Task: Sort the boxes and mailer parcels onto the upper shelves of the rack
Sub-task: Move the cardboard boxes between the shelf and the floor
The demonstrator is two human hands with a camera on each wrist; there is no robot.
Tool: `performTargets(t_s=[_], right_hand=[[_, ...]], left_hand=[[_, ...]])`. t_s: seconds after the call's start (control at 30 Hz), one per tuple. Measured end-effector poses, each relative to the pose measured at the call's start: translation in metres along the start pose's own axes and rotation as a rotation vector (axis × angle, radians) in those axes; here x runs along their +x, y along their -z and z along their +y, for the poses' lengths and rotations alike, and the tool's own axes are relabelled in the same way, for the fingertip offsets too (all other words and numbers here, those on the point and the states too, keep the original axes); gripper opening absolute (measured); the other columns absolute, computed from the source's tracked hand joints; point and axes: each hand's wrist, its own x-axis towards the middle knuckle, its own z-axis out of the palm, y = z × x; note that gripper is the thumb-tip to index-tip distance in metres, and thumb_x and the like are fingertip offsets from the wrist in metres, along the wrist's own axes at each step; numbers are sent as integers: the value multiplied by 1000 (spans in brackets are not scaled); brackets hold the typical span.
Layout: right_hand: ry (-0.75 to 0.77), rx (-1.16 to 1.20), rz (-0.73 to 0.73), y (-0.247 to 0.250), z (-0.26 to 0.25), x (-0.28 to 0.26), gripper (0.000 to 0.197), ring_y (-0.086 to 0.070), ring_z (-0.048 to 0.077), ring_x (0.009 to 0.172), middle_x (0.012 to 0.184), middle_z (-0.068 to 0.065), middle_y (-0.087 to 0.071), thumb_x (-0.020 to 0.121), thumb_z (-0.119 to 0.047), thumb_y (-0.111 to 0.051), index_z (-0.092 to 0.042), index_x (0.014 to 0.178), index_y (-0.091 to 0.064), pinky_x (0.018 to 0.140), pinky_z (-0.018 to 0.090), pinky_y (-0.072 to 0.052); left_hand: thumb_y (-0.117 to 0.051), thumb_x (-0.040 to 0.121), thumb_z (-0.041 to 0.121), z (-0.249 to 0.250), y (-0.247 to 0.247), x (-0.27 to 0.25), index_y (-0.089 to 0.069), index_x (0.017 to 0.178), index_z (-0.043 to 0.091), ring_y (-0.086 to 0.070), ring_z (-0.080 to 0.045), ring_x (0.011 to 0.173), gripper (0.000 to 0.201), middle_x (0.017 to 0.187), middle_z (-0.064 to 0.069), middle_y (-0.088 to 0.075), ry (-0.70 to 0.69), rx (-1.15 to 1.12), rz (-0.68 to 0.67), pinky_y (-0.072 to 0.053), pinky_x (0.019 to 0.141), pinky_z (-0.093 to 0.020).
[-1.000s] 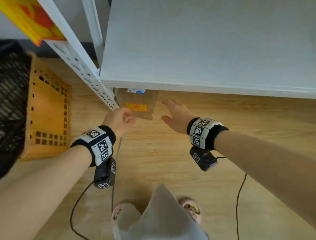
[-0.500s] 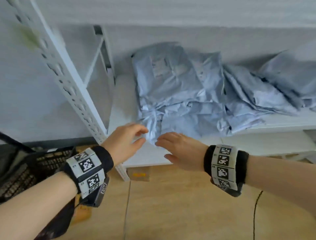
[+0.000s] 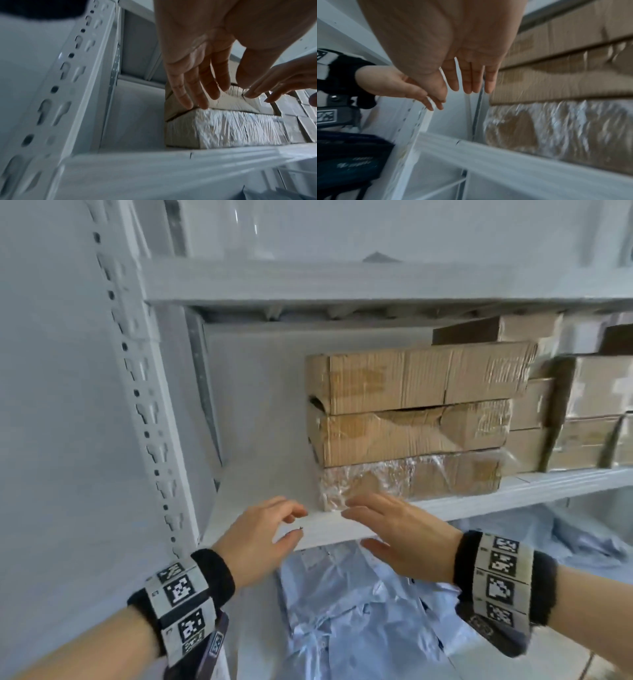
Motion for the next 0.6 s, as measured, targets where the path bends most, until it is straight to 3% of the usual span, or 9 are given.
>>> performTargets(t_s=[0.13,0.23,0.33,0.43,0.6], right_hand=[[-72,-99,132,48,31,-4,45,-47,17,123,140,0,-44,94,-22,-57,-15,138,-47,103,26,-39],[-135,-191,192,75,59,-10,46,-48,18,123,139,2,-46,93,-22,-58,-15,137,-48,104,29,-42],[-225,-250,226,97,91,-17,45,-48,18,123,141,1,-45,93,-22,-58,-18,137,-47,103,30,-42],[-315,-283,277,118,130,-24,39,-47,22,126,142,4,-43,94,-23,-51,-14,132,-51,104,38,-43],[-481,-273,419,142,196,-35,49,-41,29,132,144,12,-40,91,-19,-59,-10,138,-45,108,45,-39]], left_hand=[[-58,92,21,19,26,30,-58,119,23,-52,2,101,27,112,14,-57,-59,33,52,-34,81,-3],[-59,92,21,31,36,53,-56,121,23,-50,3,100,28,113,14,-53,-69,28,111,-34,76,-2],[-59,92,22,41,43,78,-52,126,24,-50,1,105,35,121,11,-51,-43,8,181,-41,84,-13],[-61,92,24,49,46,104,-44,135,20,-49,-5,113,47,135,3,-45,7,-8,240,-46,95,-29],[-63,90,27,58,44,144,-29,146,17,-44,-18,128,66,148,-5,-34,127,-50,405,-41,102,-35]])
